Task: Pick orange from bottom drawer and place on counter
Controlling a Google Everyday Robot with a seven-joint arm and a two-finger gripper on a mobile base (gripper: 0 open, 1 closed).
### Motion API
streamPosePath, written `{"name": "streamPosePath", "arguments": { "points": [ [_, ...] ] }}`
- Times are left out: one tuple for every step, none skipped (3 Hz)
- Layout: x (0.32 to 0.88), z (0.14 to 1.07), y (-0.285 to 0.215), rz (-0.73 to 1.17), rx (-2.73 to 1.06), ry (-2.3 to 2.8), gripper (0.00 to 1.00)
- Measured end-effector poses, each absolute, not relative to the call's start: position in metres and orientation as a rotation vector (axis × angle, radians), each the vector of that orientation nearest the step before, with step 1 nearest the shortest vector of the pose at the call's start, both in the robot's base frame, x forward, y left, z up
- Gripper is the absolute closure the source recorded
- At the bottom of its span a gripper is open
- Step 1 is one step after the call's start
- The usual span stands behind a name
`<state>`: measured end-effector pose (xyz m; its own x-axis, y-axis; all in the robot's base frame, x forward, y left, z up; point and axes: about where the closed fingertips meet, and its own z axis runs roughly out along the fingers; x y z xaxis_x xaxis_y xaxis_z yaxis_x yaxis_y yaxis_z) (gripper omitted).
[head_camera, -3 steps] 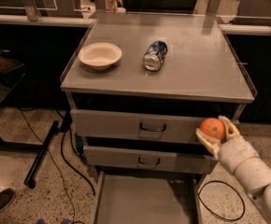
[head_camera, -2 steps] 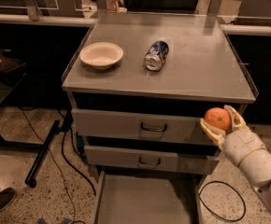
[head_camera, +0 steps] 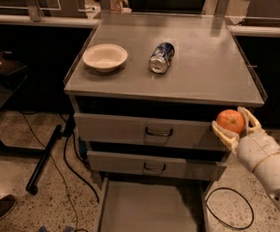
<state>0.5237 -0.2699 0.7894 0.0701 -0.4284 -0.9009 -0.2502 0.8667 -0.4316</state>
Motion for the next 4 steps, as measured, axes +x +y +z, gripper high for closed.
{"name": "streamPosePath", "arguments": {
  "points": [
    [0.518, 0.814, -0.278, -0.190, -0.572, 1.492, 1.00],
    [0.521, 0.860, -0.276, -0.237, -0.604, 1.410, 1.00],
    [0.521, 0.860, -0.276, -0.237, -0.604, 1.410, 1.00],
    [0.537, 0.866, -0.277, -0.231, -0.599, 1.415, 1.00]
  ]
}}
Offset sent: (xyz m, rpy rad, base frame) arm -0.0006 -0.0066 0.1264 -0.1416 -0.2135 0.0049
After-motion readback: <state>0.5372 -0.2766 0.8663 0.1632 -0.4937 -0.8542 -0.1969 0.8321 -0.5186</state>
